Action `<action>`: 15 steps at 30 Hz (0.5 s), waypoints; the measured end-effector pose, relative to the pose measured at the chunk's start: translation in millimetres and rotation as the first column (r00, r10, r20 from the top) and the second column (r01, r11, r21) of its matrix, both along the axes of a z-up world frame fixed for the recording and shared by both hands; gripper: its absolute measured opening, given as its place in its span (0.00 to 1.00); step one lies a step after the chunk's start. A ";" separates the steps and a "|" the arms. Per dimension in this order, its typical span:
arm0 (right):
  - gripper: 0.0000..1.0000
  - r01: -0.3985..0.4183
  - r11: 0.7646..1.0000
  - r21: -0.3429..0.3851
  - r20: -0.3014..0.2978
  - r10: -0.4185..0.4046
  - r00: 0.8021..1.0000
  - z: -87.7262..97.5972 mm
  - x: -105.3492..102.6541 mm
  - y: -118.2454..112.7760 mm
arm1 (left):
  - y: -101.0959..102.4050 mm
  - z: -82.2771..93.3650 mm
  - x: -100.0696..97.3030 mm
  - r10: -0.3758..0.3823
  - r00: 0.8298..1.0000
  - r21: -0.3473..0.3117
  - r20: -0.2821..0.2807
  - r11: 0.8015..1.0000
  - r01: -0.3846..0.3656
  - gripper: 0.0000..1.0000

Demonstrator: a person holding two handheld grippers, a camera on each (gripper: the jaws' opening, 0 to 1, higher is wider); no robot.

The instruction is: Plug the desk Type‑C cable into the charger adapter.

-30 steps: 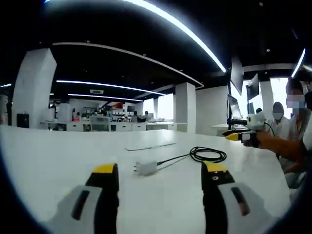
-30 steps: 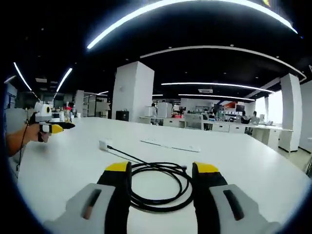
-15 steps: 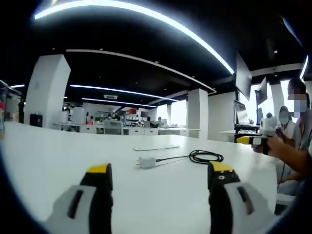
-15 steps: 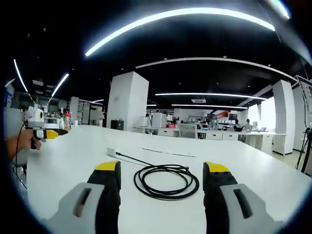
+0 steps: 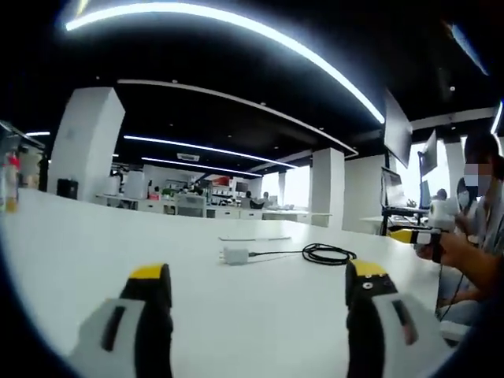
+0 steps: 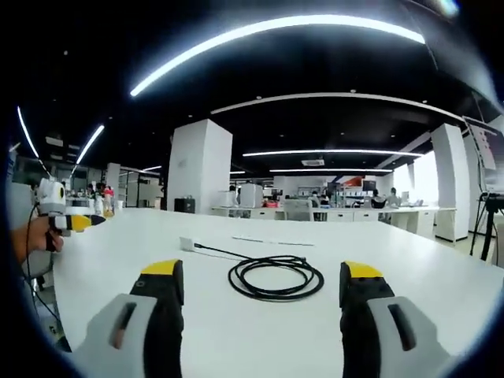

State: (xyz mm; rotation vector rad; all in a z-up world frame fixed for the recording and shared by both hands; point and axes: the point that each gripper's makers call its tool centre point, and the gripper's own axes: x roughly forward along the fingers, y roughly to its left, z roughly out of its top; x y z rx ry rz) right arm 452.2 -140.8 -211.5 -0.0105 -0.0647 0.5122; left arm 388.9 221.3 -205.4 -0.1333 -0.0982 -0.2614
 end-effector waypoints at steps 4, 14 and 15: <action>0.87 0.017 1.000 0.005 -0.002 -0.017 1.000 -2.3 -6.2 -2.0 | -1.1 -3.8 -6.3 0.012 1.000 0.008 -0.006 1.000 -0.012 0.93; 0.96 0.040 0.999 0.022 -0.007 -0.040 0.999 -6.1 -22.3 -2.5 | 2.1 -8.9 -17.0 0.058 0.998 0.015 -0.015 0.998 -0.058 0.98; 0.96 0.042 0.999 0.023 -0.008 -0.041 0.999 -7.0 -23.2 -2.2 | 2.0 -8.6 -17.8 0.063 0.998 0.021 -0.015 0.998 -0.063 0.98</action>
